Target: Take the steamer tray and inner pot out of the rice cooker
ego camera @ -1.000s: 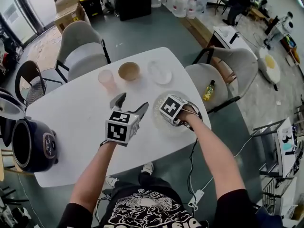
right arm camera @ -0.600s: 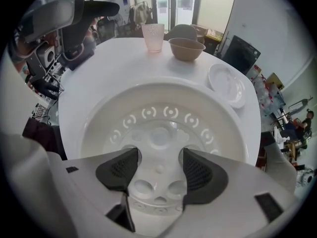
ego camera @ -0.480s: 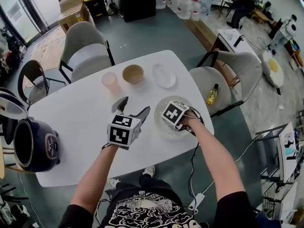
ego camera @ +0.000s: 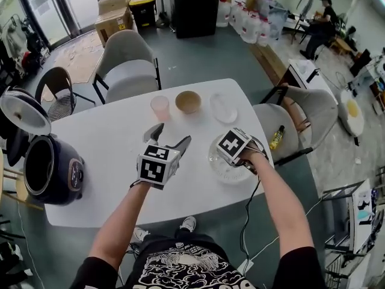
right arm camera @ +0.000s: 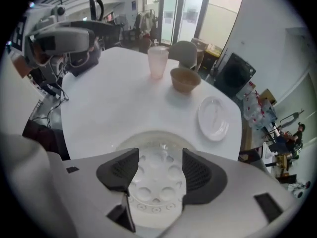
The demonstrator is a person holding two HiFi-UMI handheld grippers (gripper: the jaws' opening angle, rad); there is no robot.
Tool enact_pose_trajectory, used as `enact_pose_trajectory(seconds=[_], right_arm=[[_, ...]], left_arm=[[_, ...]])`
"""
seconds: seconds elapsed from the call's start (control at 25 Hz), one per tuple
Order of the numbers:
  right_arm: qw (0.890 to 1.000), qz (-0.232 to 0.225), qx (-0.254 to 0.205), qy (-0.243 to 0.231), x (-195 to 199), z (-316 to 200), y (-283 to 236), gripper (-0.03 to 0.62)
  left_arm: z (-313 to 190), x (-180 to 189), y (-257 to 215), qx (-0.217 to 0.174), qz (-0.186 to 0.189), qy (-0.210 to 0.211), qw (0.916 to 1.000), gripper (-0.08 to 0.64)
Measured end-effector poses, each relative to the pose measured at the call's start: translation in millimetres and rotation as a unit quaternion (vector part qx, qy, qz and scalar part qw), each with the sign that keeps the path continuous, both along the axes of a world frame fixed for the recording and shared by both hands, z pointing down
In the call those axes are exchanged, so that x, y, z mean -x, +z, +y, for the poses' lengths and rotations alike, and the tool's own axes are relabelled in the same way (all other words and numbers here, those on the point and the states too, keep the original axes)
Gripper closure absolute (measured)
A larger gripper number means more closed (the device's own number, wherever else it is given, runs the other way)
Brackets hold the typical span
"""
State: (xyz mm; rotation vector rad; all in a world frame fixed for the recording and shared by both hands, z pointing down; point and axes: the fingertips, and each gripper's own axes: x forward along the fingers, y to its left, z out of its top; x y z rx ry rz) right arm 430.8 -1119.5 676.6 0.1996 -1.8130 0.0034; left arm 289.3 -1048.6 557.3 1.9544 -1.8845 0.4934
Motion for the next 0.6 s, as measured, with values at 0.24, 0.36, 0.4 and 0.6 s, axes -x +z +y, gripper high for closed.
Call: enact_pose_trajectory(seconds=[0.24,0.36,0.4,0.6], right_arm=[[0.989,-0.137,-0.052,-0.015,93.7,21.8,-106.9,0.301],[0.977,-0.197,-0.073,-0.035,140.7,40.8,-159.2,0.301],[0.972,-0.215,-0.078,-0.044,154.7,50.8,-173.4,0.298],[0.948,-0.297,-0.079,-0.084,221.7,113.6,-218.5,0.291]], left_arm=[[56.7,78.2,-51.9,-0.043,-0.019,-0.068,0.9966,0.179],[85.3,118.8,-82.3,-0.074,-0.033,-0.11,0.9907,0.179],[95.6,130.4,-92.0,-0.083,-0.037,-0.119,0.9887,0.179],[160.2,187.4,-126.2,-0.118,-0.052,-0.167,0.9774,0.179]])
